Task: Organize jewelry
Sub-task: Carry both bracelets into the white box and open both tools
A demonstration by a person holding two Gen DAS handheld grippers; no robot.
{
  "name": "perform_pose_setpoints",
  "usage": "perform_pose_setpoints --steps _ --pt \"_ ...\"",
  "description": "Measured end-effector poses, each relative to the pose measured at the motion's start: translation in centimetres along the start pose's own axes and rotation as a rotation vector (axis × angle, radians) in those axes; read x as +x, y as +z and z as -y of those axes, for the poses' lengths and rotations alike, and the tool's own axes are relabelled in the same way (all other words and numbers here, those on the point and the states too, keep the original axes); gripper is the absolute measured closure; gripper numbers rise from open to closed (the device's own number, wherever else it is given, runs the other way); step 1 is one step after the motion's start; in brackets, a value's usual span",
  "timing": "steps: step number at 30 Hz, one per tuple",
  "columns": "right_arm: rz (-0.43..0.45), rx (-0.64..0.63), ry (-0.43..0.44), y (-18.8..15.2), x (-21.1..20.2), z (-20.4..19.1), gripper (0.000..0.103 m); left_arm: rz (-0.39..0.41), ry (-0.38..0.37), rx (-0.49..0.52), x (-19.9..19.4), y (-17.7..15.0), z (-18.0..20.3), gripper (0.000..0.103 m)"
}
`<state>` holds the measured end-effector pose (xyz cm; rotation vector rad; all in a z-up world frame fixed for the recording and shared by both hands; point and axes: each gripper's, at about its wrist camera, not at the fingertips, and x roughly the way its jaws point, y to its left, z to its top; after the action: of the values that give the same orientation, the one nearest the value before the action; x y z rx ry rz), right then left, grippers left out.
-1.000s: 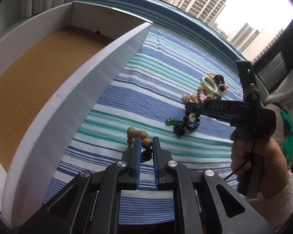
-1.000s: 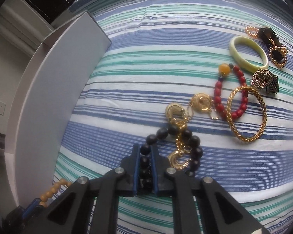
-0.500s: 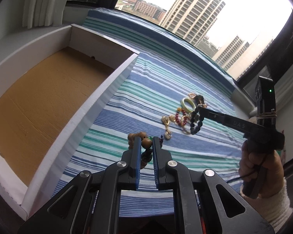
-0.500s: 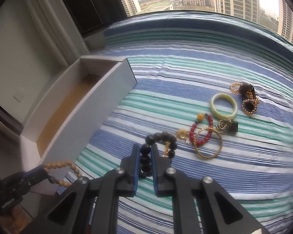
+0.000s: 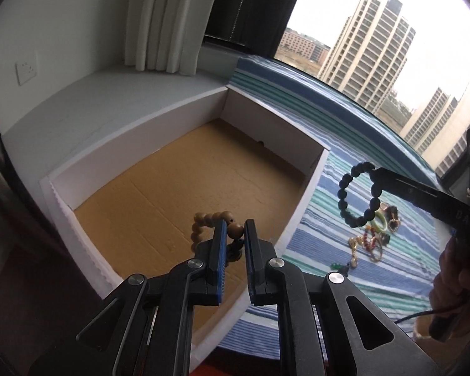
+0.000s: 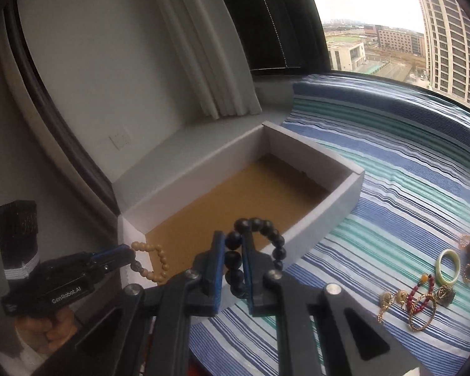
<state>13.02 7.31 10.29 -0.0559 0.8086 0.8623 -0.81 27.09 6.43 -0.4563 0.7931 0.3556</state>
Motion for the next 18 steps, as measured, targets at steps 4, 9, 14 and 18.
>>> perform_pose_setpoints --steps 4,9,14,18 --pt "-0.057 -0.06 0.05 0.5 5.2 -2.9 0.092 -0.063 0.067 -0.039 3.3 -0.8 -2.5 0.094" --pt "-0.15 -0.117 0.026 -0.5 11.6 -4.8 0.092 -0.13 0.115 -0.046 6.1 -2.3 -3.8 0.094" --pt "-0.198 -0.158 -0.046 -1.8 14.8 -5.2 0.088 -0.146 0.163 -0.051 6.7 -2.6 -3.8 0.064" --pt "-0.163 -0.111 -0.025 -1.3 13.2 -4.3 0.071 -0.069 0.188 -0.063 4.8 -2.1 -3.8 0.034"
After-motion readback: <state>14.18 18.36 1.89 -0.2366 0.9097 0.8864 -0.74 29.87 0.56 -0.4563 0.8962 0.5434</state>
